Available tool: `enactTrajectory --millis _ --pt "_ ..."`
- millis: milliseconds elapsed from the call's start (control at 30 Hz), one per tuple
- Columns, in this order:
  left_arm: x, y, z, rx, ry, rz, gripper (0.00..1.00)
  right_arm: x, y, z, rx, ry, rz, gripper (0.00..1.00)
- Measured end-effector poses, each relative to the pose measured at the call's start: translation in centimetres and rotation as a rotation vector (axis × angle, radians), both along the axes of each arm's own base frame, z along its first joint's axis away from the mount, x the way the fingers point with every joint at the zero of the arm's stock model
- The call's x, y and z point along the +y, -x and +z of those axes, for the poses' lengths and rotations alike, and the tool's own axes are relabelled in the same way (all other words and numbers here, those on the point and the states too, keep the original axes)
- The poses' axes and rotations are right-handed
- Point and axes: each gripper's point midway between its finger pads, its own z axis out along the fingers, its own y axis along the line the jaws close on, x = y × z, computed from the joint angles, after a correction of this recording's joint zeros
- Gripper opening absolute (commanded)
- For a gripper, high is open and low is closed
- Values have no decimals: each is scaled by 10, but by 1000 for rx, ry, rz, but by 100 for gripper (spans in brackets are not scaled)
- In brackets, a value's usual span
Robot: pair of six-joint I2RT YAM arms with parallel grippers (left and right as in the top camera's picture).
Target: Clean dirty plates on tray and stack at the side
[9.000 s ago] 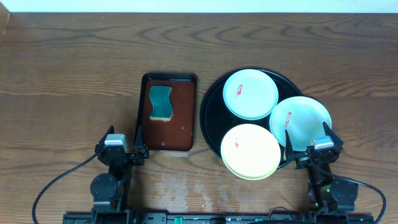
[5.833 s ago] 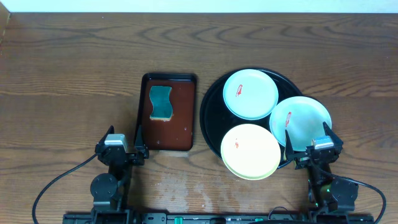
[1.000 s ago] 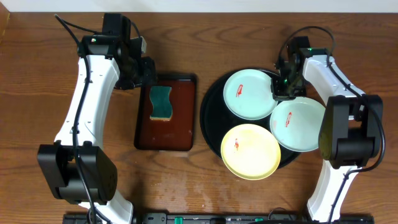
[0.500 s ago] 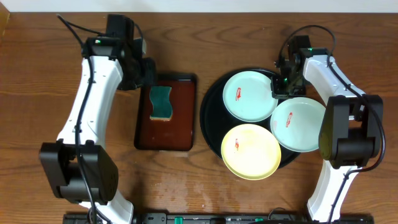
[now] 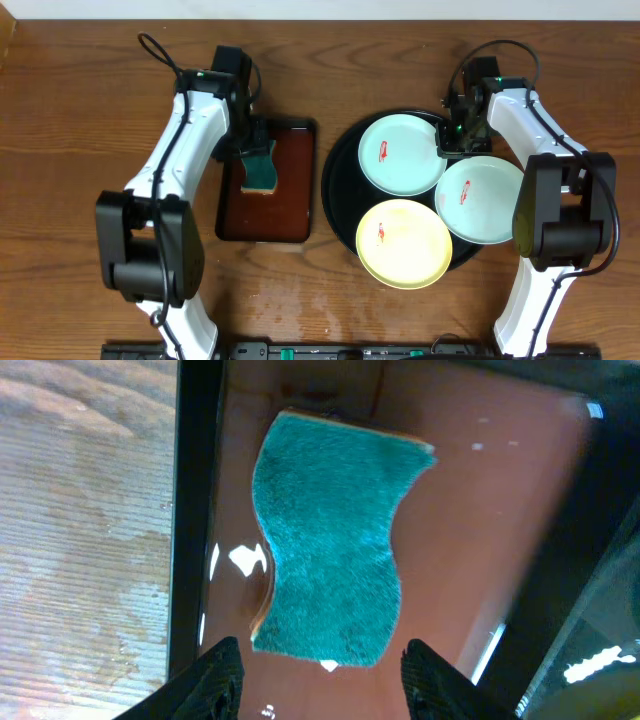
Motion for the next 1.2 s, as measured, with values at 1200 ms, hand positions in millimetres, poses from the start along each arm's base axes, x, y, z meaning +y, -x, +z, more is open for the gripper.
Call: enactTrajectory --millis 1200 --pt "-3 -8 -60 44 -20 64 49 -1 0 0 -1 3 0 6"
